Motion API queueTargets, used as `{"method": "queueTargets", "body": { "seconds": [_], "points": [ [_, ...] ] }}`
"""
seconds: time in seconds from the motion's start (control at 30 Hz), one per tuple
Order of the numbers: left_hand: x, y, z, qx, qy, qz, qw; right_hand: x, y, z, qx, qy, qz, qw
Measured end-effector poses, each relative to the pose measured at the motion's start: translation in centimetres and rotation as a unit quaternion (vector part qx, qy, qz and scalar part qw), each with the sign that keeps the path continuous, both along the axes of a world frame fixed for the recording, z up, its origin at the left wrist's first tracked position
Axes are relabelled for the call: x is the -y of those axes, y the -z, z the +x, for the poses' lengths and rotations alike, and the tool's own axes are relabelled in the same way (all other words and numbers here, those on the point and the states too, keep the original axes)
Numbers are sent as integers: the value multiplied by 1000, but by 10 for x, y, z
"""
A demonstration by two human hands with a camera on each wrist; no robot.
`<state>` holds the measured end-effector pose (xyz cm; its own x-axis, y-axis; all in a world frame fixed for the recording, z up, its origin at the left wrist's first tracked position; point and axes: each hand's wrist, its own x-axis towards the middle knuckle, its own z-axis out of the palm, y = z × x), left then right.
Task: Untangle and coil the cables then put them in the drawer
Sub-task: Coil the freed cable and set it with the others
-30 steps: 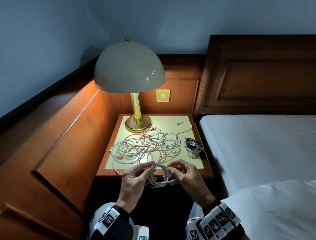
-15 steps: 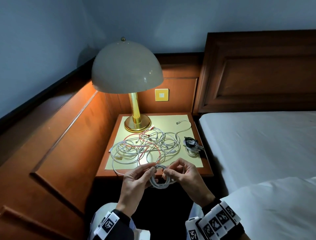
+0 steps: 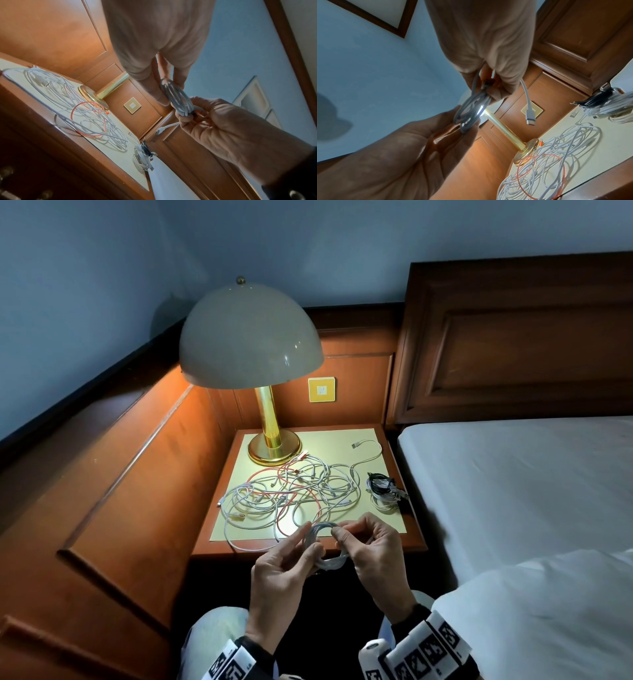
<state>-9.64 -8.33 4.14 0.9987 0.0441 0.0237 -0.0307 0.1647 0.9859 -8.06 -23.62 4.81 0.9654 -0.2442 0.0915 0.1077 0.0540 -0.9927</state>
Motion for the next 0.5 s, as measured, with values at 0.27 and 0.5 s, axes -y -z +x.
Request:
{"method": "queueTargets", "body": {
  "seconds": [0.27, 0.5],
  "points": [
    [-8, -13, 2, -28, 19, -35, 999, 22, -3, 2, -56, -75, 144, 985],
    [-26, -18, 7, -37, 45, -34, 998, 56, -1, 18, -140, -54, 329, 932]
  ]
}}
